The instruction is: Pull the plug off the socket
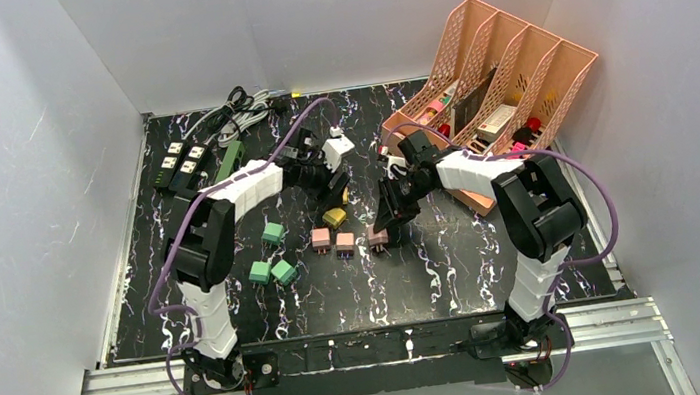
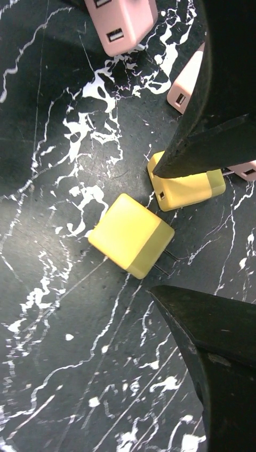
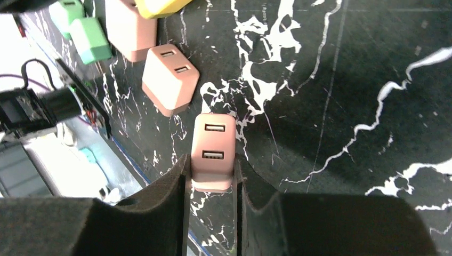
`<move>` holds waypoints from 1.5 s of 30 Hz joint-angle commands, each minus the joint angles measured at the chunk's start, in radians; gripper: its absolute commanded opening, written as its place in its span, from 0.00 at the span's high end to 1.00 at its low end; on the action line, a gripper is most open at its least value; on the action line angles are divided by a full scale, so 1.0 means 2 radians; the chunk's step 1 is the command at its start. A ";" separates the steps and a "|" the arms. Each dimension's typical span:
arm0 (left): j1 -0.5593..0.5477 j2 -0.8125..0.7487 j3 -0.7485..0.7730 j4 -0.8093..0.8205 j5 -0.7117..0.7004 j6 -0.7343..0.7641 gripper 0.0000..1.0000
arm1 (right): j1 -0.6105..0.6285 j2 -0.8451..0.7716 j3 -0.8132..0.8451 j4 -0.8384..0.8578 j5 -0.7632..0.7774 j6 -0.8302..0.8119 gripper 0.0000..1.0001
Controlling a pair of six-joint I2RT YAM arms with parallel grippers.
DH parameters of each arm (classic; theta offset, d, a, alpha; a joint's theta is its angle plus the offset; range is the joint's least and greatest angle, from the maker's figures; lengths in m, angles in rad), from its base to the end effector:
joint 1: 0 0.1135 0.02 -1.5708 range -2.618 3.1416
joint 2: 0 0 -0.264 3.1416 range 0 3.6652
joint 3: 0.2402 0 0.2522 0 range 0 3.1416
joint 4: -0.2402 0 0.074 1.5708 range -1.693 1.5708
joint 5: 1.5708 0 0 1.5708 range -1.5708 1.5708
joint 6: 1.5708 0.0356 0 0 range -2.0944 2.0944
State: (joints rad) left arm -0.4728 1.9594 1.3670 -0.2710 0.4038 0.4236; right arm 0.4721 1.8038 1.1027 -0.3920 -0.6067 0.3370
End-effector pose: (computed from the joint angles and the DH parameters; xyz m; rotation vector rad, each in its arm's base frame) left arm 0.3730 -0.2065 0.1897 1.2027 2.0829 -0.5126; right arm 0.3063 0.1792 0.1665 -0.3950 2.7313 1.0555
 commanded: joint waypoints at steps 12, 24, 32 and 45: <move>0.021 0.070 0.095 -0.071 0.142 0.159 0.31 | -0.001 0.051 0.027 0.027 -0.083 -0.093 0.62; 0.019 0.105 0.107 -0.073 0.133 0.166 0.35 | -0.013 0.009 0.062 0.027 0.029 -0.052 0.07; 0.022 0.123 0.128 -0.067 0.154 0.152 0.63 | -0.012 -0.028 0.093 0.045 0.076 -0.041 0.06; 0.100 0.032 0.000 0.049 0.083 -0.054 0.97 | 0.130 0.003 0.187 0.088 0.328 0.009 0.11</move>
State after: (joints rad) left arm -0.3717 2.1002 1.4422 -0.2218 0.6388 0.5228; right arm 0.6563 1.8133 1.4532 -0.2989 -0.1429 0.2882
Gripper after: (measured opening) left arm 0.423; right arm 0.892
